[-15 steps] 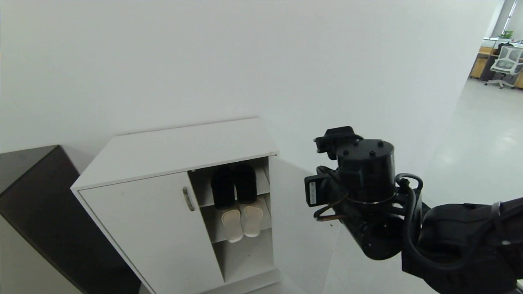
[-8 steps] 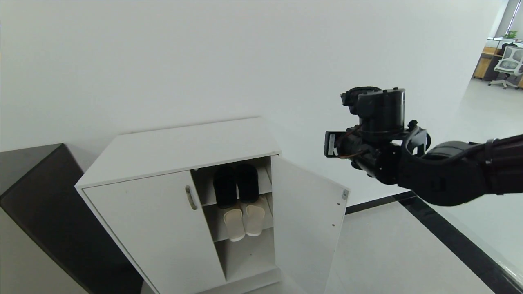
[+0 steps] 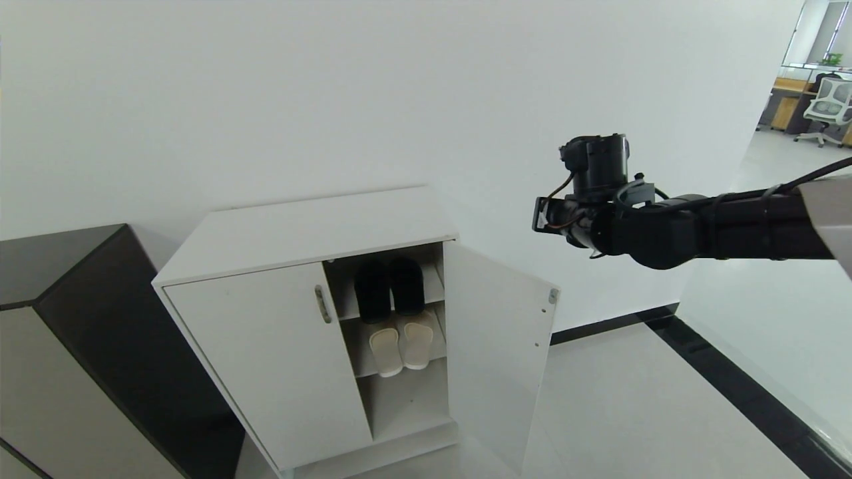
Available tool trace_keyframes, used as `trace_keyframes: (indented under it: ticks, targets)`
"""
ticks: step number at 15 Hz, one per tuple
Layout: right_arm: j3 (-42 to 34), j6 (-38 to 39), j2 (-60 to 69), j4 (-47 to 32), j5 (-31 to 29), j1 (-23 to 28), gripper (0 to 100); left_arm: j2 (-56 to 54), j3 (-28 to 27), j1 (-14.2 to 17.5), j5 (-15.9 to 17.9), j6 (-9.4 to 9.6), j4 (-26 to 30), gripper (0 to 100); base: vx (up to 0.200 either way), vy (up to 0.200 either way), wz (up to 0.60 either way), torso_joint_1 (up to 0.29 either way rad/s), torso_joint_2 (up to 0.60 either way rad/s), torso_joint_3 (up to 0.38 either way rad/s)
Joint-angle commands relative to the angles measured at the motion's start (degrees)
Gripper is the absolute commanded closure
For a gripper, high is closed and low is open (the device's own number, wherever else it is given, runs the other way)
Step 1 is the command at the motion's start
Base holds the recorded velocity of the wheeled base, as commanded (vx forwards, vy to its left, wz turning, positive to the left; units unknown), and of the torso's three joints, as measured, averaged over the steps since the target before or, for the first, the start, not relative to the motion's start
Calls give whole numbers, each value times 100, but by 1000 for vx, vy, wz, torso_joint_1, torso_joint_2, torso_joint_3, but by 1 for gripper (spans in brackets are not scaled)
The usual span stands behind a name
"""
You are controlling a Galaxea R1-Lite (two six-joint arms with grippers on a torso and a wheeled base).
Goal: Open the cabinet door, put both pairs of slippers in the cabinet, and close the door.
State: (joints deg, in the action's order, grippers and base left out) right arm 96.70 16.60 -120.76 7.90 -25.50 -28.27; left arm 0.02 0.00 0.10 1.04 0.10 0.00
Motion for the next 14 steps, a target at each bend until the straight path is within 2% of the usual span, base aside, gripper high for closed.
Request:
trace_keyframes:
  ticks: [1, 6, 14]
  targets:
    - [209, 18, -475, 27, 45, 129, 100, -2, 0, -1, 2, -1, 0, 100, 0, 0, 0, 0, 0, 0]
    - [693, 97, -1231, 27, 45, 305, 100, 6, 0, -1, 2, -1, 0, 100, 0, 0, 0, 0, 0, 0]
    - [403, 141, -1310, 10, 19, 305, 100, 6, 0, -1, 2, -1, 0, 100, 0, 0, 0, 0, 0, 0]
